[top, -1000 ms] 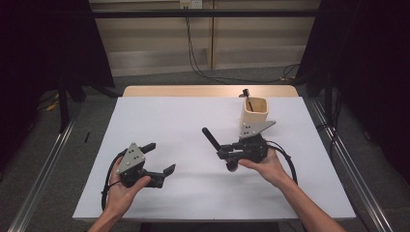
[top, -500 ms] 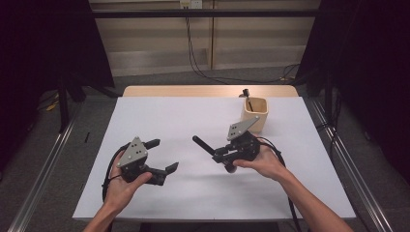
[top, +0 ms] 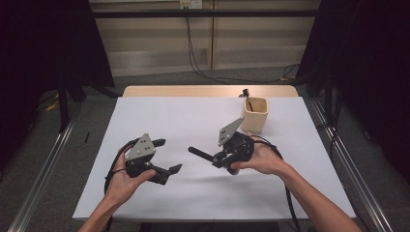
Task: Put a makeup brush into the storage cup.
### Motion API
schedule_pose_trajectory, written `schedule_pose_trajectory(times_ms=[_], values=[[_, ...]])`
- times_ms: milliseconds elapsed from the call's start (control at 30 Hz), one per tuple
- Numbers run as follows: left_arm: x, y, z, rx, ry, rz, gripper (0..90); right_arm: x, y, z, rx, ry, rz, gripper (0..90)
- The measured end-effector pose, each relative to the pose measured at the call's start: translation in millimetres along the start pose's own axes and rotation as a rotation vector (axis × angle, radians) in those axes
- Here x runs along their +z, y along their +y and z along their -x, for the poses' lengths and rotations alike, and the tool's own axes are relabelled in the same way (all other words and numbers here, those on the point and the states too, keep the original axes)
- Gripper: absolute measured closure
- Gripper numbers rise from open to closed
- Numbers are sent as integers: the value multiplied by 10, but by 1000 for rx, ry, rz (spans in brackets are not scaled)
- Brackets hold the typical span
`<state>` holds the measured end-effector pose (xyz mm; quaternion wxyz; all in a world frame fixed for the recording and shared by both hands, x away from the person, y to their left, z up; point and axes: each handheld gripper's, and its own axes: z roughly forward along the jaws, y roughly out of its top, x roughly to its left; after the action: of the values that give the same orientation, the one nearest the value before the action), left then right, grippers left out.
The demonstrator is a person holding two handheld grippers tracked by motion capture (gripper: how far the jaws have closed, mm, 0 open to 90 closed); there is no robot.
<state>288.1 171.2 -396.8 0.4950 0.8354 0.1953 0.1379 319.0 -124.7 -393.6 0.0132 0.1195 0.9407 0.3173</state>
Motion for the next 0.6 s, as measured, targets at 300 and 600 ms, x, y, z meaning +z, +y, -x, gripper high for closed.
schedule_pose_trajectory(times_ms=[300, 600], values=[[92, 38, 11, 38, -43, -85, 43, 86, 113, -60, -77, 29, -133, 723], [183, 111, 36, 80, -106, -178, 44, 130, 180, -86, -122, 27, -248, 723]])
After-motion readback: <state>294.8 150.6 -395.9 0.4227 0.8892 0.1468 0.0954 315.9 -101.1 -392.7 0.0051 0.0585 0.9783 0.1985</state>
